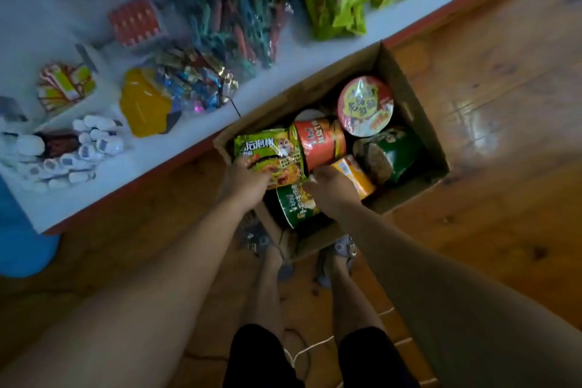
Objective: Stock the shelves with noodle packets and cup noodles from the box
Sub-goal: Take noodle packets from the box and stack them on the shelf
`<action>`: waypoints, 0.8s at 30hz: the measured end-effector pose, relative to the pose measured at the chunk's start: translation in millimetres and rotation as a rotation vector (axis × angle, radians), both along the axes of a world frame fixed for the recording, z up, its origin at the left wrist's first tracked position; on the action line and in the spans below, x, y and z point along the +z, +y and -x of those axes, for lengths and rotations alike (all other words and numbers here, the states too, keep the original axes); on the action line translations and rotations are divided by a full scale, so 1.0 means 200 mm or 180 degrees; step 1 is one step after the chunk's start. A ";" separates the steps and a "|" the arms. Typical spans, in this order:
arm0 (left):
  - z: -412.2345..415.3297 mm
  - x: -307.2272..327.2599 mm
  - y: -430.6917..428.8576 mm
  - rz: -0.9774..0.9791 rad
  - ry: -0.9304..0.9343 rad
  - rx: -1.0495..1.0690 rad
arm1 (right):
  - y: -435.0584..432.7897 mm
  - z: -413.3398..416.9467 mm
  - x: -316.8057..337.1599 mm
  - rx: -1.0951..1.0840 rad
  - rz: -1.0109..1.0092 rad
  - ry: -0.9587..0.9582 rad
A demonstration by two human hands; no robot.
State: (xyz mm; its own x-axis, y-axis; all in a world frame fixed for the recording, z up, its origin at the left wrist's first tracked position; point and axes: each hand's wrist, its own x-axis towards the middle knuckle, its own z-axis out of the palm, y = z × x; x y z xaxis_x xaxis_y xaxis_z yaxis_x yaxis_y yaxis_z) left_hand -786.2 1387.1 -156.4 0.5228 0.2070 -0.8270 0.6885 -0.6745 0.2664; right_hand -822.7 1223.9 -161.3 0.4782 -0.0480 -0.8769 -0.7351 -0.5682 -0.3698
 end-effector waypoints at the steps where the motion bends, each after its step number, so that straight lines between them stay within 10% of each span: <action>1: -0.02 -0.07 0.01 -0.0106 -0.0077 0.0035 | 0.04 0.01 -0.06 -0.0225 -0.0069 0.0063; 17: -0.12 -0.41 0.04 -0.0921 0.0099 -0.0205 | 0.24 -0.03 -0.43 -0.1321 -0.0271 0.0243; 24: -0.07 -0.33 0.13 -0.0155 -0.0183 0.0392 | 0.18 0.03 -0.37 -0.1716 -0.0596 0.0620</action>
